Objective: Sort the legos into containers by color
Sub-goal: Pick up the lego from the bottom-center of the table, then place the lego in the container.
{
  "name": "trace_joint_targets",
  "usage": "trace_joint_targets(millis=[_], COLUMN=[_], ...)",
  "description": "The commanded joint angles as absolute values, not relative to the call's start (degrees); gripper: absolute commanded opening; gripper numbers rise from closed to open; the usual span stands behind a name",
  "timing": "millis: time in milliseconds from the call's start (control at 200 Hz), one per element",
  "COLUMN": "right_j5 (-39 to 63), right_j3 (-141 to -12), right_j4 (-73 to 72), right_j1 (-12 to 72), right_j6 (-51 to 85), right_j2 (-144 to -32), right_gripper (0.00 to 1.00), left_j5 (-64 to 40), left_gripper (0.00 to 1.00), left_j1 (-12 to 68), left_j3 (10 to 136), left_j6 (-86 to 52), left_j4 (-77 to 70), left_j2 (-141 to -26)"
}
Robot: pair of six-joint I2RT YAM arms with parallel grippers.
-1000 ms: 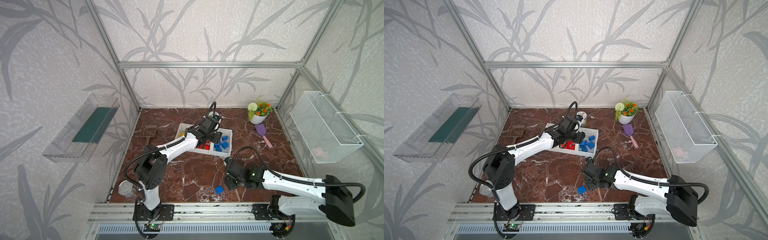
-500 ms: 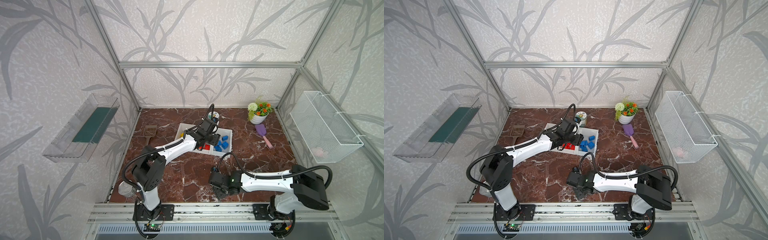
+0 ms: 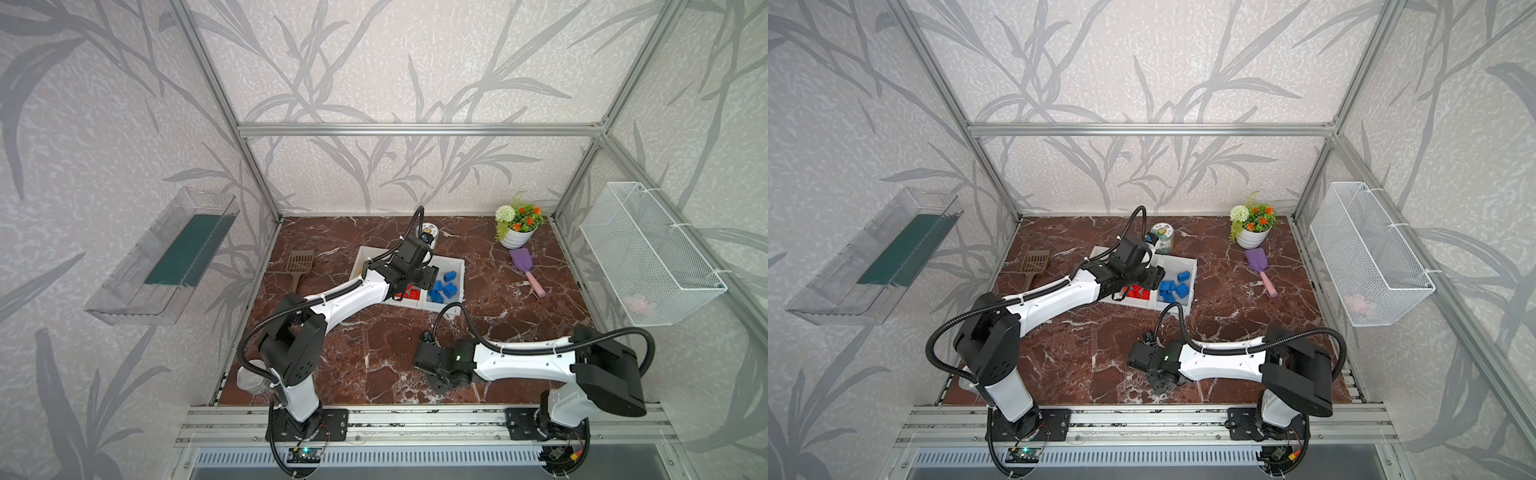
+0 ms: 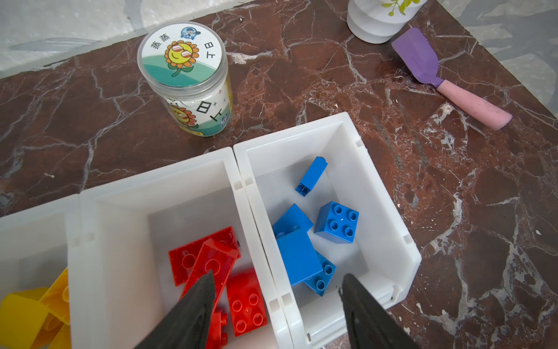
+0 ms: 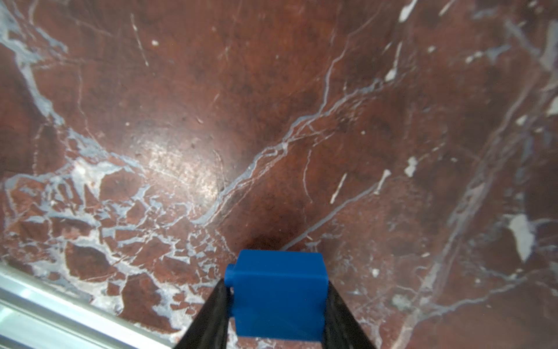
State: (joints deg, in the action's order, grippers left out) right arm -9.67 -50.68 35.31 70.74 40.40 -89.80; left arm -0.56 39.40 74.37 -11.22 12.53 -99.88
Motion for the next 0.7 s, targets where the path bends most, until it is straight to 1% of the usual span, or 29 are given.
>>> trace_joint_targets(millis=[0, 125, 140, 190, 335, 500, 650, 695], right_j5=[-13.7, -13.9, -13.8, -13.8, -12.3, -8.3, -4.9, -4.0], right_j3=[-53.6, -55.8, -56.2, -57.8, -61.9, -70.9, -79.6, -82.6], right_j4=[39.1, 39.2, 39.2, 38.5, 31.9, 29.5, 30.5, 32.2], right_j1=[66.7, 59.1, 56.9, 53.6, 46.2, 38.4, 34.6, 33.6], right_j6=[34.6, 29.1, 28.5, 26.1, 18.8, 14.7, 13.5, 13.4], right_j2=[-85.2, -82.2, -82.0, -81.5, -82.6, -91.0, -100.8, -103.4], right_gripper=[0.39, 0.39, 0.39, 0.39, 0.39, 0.38, 0.38, 0.41], left_j5=[0.3, 0.9, 1.1, 1.4, 2.1, 2.5, 3.2, 3.6], left_gripper=[0.69, 0.69, 0.69, 0.69, 0.69, 0.69, 0.70, 0.70], left_j1=[38.7, 38.0, 38.0, 37.6, 37.0, 36.7, 36.7, 36.7], left_j3=[73.1, 71.2, 70.9, 70.0, 66.8, 62.3, 58.5, 57.6], left_j6=[-12.1, -12.4, -12.4, -12.5, -12.7, -13.7, -14.9, -15.2], left_j4=[11.7, 11.2, 11.2, 11.3, 11.2, 11.4, 11.4, 11.6], left_j2=[-96.4, -93.9, -93.5, -92.3, -88.7, -84.8, -81.2, -80.1])
